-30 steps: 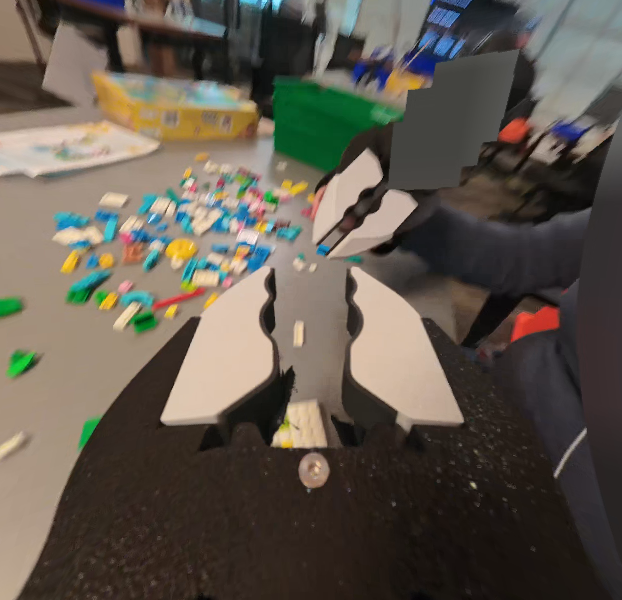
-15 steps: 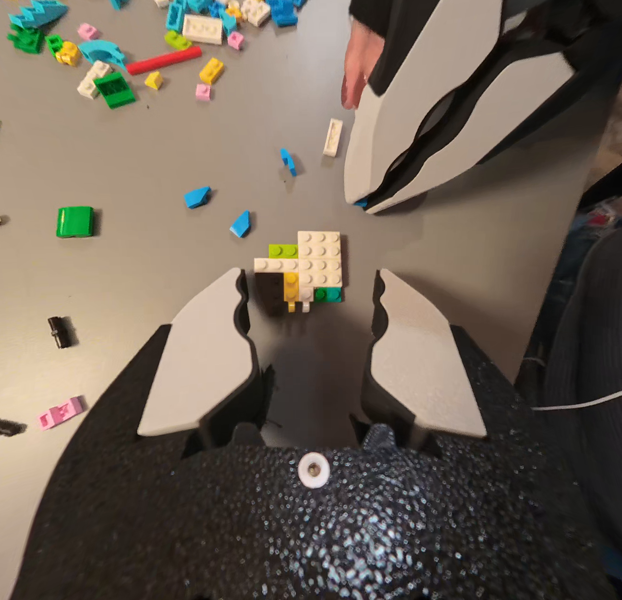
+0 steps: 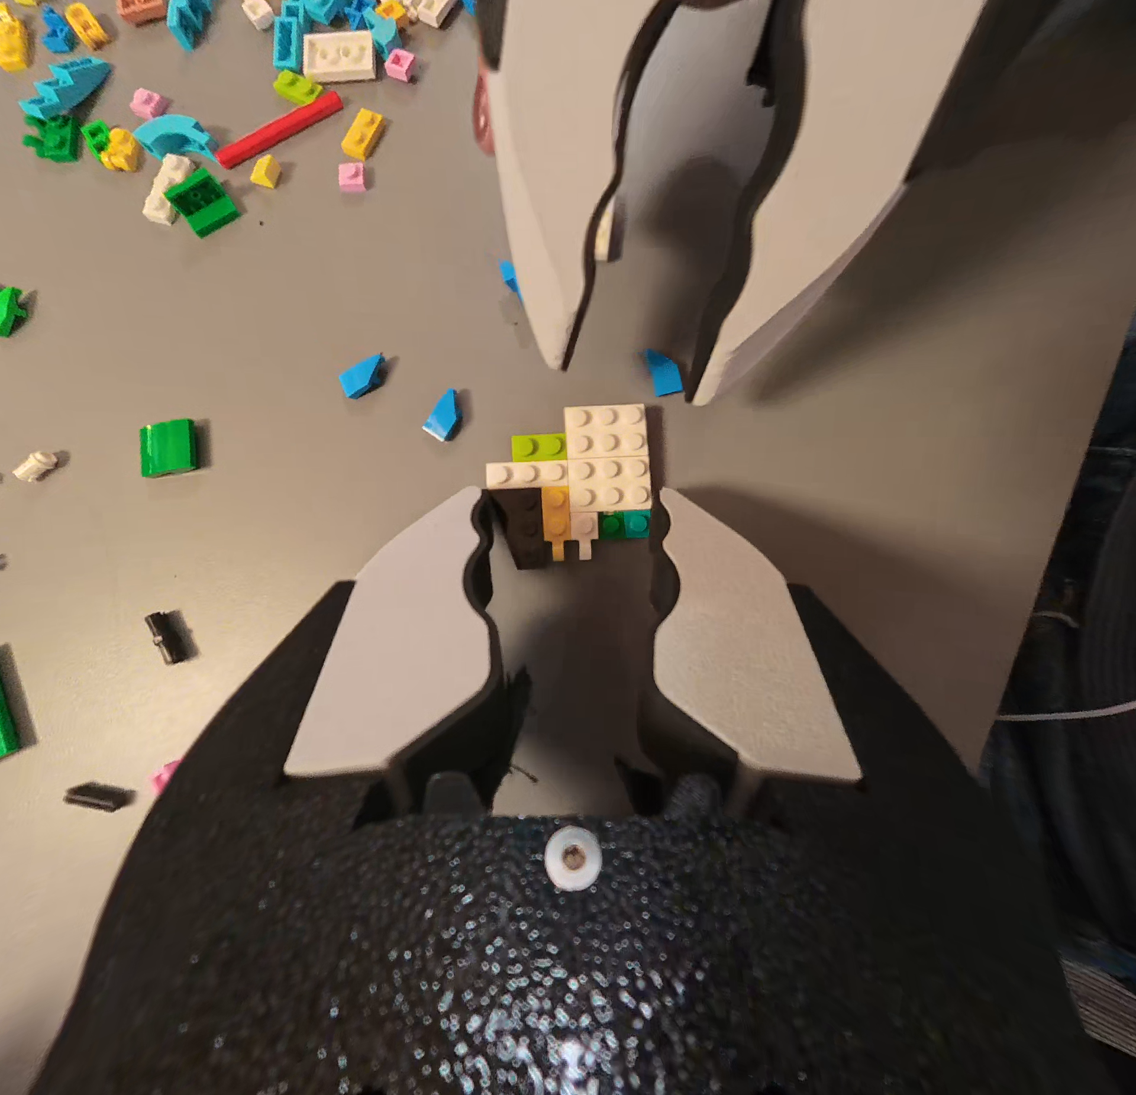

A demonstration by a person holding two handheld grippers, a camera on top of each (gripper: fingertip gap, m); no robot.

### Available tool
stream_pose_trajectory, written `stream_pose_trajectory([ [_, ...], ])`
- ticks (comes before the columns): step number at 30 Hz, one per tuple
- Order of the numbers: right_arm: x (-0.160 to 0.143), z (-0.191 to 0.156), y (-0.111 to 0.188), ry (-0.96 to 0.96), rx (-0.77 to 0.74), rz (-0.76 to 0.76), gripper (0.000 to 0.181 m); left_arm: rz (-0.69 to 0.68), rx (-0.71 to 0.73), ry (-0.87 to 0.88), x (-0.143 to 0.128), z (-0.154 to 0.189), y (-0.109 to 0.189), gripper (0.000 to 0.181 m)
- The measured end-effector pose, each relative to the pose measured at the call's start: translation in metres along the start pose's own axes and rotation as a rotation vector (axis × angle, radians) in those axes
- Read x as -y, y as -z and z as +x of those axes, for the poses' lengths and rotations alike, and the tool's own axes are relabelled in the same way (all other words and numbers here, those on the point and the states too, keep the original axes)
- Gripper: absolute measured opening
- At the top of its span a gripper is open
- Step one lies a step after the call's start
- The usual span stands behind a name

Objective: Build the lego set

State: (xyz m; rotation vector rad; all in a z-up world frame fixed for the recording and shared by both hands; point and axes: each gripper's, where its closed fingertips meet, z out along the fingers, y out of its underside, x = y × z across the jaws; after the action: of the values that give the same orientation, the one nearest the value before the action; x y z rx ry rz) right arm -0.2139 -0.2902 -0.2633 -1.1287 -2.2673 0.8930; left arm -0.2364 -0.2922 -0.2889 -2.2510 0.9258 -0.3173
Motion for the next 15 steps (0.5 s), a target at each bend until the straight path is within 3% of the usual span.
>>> stream_pose_trajectory([
  [1,0.000,0.002,-0.001,-0.042,0.007,0.010,0.031,0.010,0.022,-0.026,0.001,-0.002,0.001,0.049],
  [7,0.013,0.018,0.003,-0.391,0.102,0.161,0.031,0.150,0.188,-0.227,0.020,-0.007,0.013,0.048],
  [10,0.017,0.018,0.003,-0.458,0.165,0.198,0.032,0.224,0.223,-0.304,0.031,-0.005,0.022,0.048],
  [13,0.022,0.018,0.005,-0.515,0.222,0.245,0.019,0.258,0.254,-0.360,0.036,-0.003,0.028,0.055],
  [15,0.025,0.019,0.008,-0.533,0.249,0.284,0.009,0.290,0.244,-0.306,0.038,-0.002,0.029,0.062],
])
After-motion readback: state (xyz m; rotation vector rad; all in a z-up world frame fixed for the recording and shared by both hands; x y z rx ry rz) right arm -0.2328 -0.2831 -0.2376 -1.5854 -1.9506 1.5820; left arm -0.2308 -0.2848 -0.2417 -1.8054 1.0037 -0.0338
